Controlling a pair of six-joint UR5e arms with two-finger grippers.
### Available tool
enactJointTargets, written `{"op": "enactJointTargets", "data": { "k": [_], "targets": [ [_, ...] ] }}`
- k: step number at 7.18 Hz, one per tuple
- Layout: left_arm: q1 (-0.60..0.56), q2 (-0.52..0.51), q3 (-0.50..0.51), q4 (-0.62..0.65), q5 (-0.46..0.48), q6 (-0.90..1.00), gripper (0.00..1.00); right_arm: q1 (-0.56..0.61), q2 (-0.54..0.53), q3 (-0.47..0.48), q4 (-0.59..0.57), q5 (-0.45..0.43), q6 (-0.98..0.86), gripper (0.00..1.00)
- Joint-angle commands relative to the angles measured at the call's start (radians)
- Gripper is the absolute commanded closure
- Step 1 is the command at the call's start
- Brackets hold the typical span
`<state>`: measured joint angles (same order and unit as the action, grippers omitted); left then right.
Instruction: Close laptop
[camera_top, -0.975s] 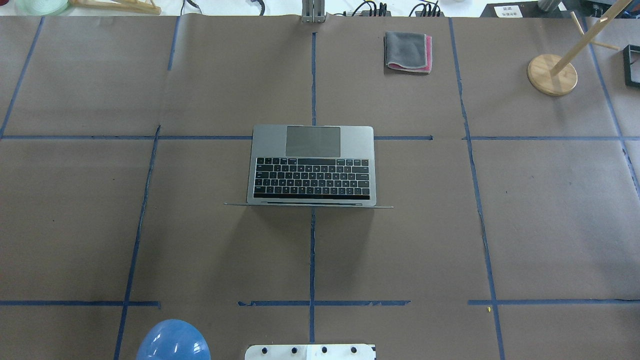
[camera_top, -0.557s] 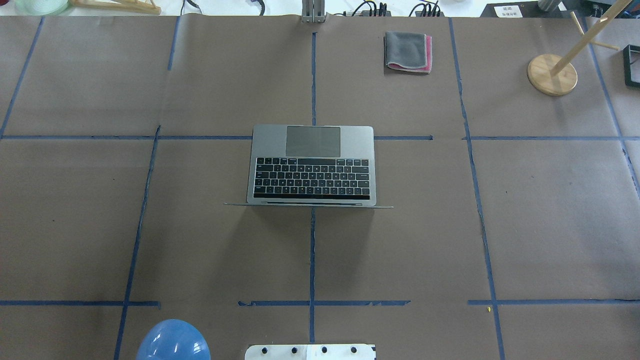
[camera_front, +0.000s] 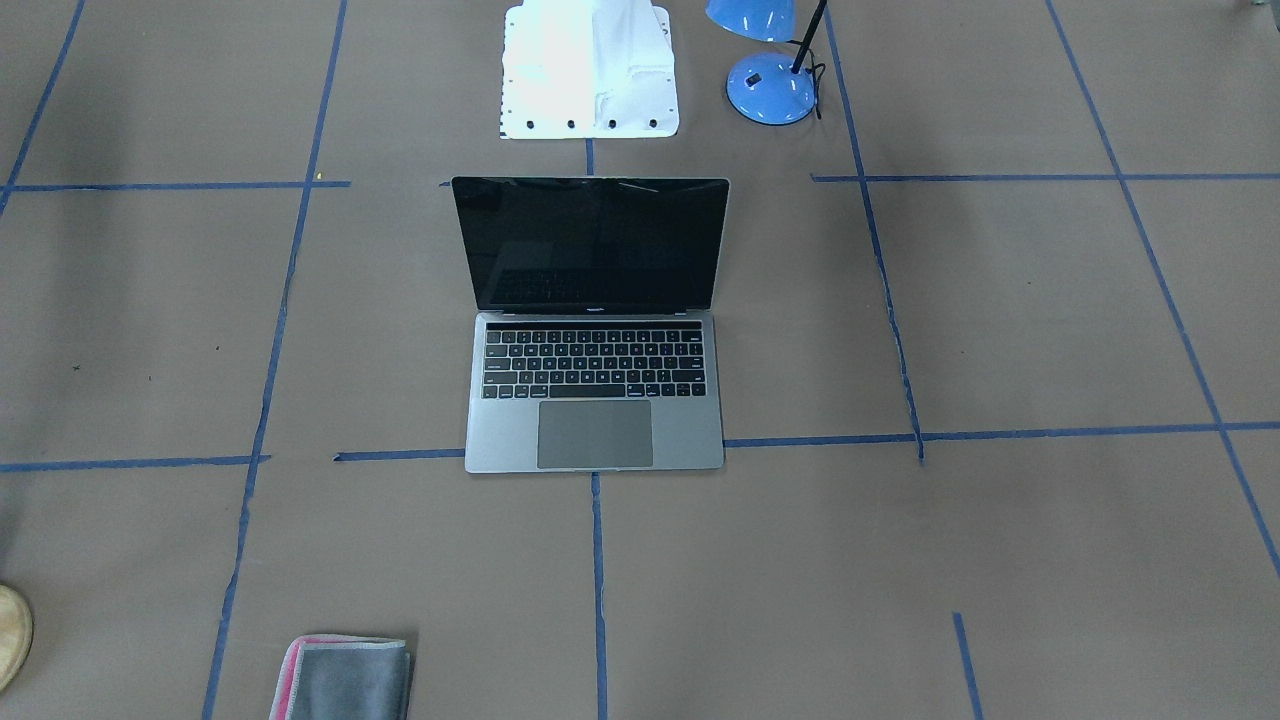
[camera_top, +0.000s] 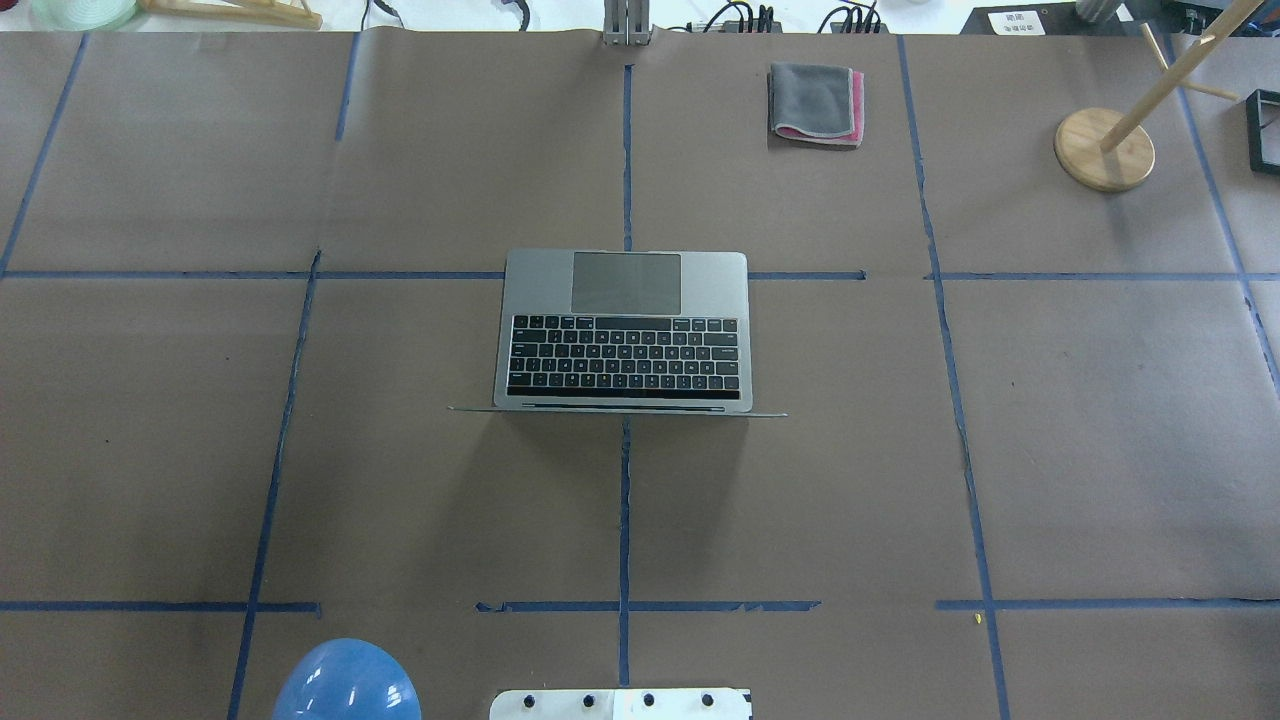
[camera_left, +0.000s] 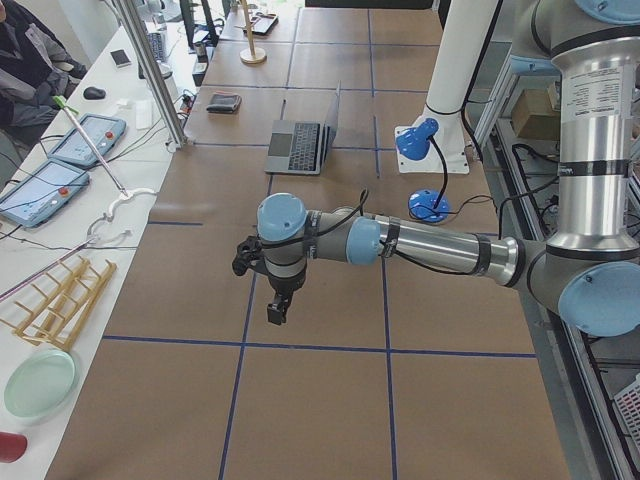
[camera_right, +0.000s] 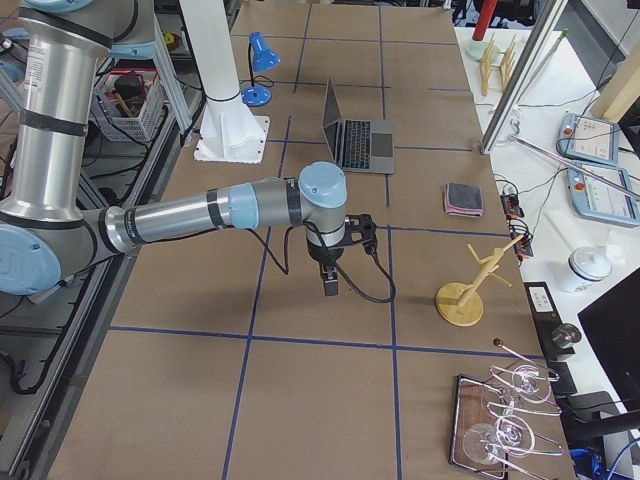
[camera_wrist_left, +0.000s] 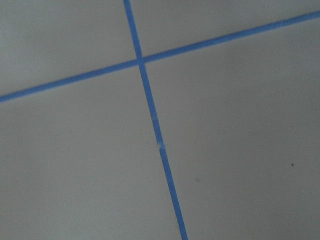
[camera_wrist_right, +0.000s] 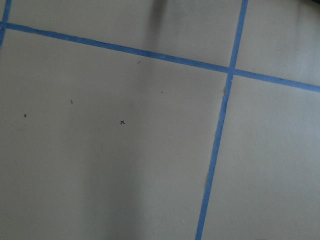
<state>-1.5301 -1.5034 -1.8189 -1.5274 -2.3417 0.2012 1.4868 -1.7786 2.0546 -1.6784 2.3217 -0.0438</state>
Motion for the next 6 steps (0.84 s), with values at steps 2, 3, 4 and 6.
{"op": "enactJointTargets", "data": {
  "k": [2,3,4,6],
  "targets": [
    [0.002,-0.048,0.041,-0.043,-0.065,-0.046,0.00,-0.037,0.059,0.030,-0.003,-0.001,-0.018,0.02],
    [0.004,-0.046,0.030,-0.050,-0.120,-0.039,0.00,-0.055,0.048,0.035,-0.003,0.002,-0.010,0.01],
    [0.028,-0.037,0.009,-0.098,-0.123,-0.045,0.00,-0.081,0.047,0.038,0.000,0.016,0.001,0.01],
    [0.082,0.000,0.010,-0.206,-0.139,-0.119,0.00,-0.137,0.042,0.053,0.002,0.048,0.001,0.02]
  ]
}}
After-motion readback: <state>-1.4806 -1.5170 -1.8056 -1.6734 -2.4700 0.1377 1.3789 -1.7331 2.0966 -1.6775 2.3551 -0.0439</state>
